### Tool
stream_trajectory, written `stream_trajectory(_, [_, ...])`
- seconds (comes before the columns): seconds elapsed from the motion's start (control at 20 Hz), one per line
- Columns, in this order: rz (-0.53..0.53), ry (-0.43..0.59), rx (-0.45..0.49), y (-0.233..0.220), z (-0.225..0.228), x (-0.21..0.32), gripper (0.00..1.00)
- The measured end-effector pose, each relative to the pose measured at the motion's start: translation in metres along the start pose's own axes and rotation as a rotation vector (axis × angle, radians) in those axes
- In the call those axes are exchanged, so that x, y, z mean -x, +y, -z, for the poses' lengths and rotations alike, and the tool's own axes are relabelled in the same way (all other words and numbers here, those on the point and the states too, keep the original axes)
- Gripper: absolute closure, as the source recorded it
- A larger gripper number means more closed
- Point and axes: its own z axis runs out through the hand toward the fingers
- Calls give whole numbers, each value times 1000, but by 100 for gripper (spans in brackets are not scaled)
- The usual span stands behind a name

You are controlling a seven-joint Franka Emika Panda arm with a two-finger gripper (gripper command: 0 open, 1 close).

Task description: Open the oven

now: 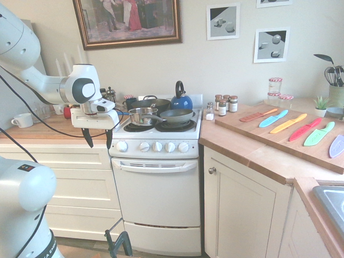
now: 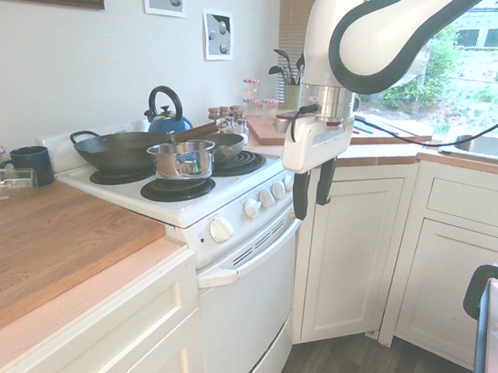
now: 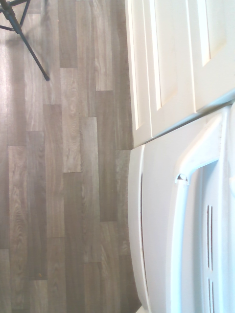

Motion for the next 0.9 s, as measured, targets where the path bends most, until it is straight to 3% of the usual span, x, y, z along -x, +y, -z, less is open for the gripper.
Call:
stream_trajectory(0.15, [-10,-6,5,2,-4,-2,0])
stream_trajectory(0.3, [-87,-9,25,9,-20,-14,0])
stream_trajectory(0.55, [-217,51,19,15,-76,-65,0])
stream_trajectory(0.9, [-255,127,-45,11,-152,-136,0])
